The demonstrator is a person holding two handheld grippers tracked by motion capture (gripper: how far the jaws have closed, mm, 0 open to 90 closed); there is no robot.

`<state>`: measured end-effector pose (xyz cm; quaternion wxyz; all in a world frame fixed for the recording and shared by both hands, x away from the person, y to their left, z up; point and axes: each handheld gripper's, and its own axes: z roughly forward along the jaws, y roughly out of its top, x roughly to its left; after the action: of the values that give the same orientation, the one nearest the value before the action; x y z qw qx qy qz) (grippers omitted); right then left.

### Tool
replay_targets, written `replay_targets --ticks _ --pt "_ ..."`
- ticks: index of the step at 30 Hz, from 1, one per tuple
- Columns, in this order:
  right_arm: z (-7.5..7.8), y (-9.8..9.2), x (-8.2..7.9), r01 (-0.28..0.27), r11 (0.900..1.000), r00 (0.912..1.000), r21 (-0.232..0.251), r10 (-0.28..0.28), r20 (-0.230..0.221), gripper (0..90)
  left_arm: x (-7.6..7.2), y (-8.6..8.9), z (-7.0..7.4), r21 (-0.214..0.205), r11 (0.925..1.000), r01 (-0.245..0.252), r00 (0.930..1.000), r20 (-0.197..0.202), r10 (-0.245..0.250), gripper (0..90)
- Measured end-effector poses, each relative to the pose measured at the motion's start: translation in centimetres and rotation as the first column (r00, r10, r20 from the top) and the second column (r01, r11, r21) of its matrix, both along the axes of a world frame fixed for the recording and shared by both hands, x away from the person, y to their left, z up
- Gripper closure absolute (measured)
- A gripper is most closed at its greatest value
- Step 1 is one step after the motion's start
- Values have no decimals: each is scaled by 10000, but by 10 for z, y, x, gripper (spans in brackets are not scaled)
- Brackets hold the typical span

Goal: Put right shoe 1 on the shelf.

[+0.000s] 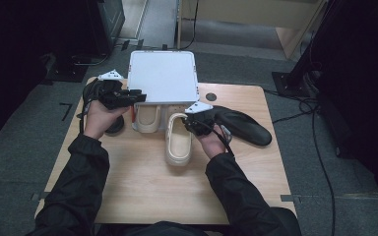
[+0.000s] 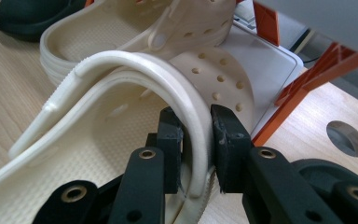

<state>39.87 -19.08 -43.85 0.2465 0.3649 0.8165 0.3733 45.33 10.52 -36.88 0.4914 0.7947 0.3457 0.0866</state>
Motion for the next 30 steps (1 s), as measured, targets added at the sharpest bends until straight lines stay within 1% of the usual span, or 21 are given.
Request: replay_targets --ticks 1,3,4,5,8,9,10,11,12,13,17,20,21,22,23,24,26,27,29,30 --pt "-1 2 0 -57 10000 10000 -23 57 68 735 0 0 0 10 10000 7 10000 10 -7 642" --pt "-4 4 -2 -125 9999 9999 -9 125 49 722 0 0 0 12 10000 -8 10000 1 8 645" --pt "-6 6 -4 -128 9999 9996 -54 130 238 720 0 0 0 9 10000 -24 10000 9 24 646" --pt "-6 7 -4 -100 9999 9996 -60 101 260 717 0 0 0 26 10000 -35 10000 17 35 646" --pt "-7 4 -4 -119 9997 9999 224 119 1 676 0 0 0 13 10000 -50 10000 10 50 647" --pt "-7 2 -3 -139 9990 9996 414 149 -232 648 0 0 0 11 10000 -46 10000 -1 46 647" --pt "-7 2 -3 -139 9990 9996 414 149 -232 648 0 0 0 11 10000 -46 10000 -1 46 648" --pt "-7 -1 -3 -139 9965 9975 826 196 -683 597 0 0 0 -6 10000 -50 10000 -19 50 649" --pt "-7 -1 -3 -139 9965 9975 826 196 -683 597 0 0 0 -6 10000 -50 10000 -19 50 650" --pt "-4 -4 -6 -238 9942 9971 1053 311 -687 575 0 0 0 -10 10000 -65 10000 -29 65 651" --pt "7 -8 -13 -418 9897 9965 1367 512 -659 540 0 0 0 -4 10000 -100 9999 14 100 655" --pt "10 -9 -18 -523 9871 9955 1514 636 -704 541 0 0 0 1 10000 -93 10000 9 93 658" --pt "13 -12 -24 -631 9853 9943 1591 758 -754 548 0 0 0 1 10000 -98 10000 -13 98 660" --pt "13 -12 -26 -689 9849 9931 1586 828 -829 558 0 0 0 -16 9999 -110 9999 -20 110 662" --pt "13 -13 -29 -695 9855 9933 1548 826 -803 568 0 0 0 -22 9999 -117 9999 -36 117 662" --pt "14 -14 -32 -743 9835 9924 1649 892 -847 596 0 0 0 -26 9999 -125 9999 -42 125 662" --pt "13 -15 -34 -816 9820 9910 1704 981 -909 599 0 0 0 -29 9999 -133 9999 -40 133 665" --pt "11 -16 -39 -891 9800 9876 1782 1102 -1122 630 0 0 0 -6 9999 -142 9999 -28 142 668" --pt "9 -17 -45 -1003 9775 9862 1855 1224 -1117 658 -1 0 0 48 9999 -165 9999 23 165 673" --pt "7 -18 -49 -1086 9745 9846 1961 1326 -1136 673 -1 -1 0 57 9998 -179 9998 45 179 680"
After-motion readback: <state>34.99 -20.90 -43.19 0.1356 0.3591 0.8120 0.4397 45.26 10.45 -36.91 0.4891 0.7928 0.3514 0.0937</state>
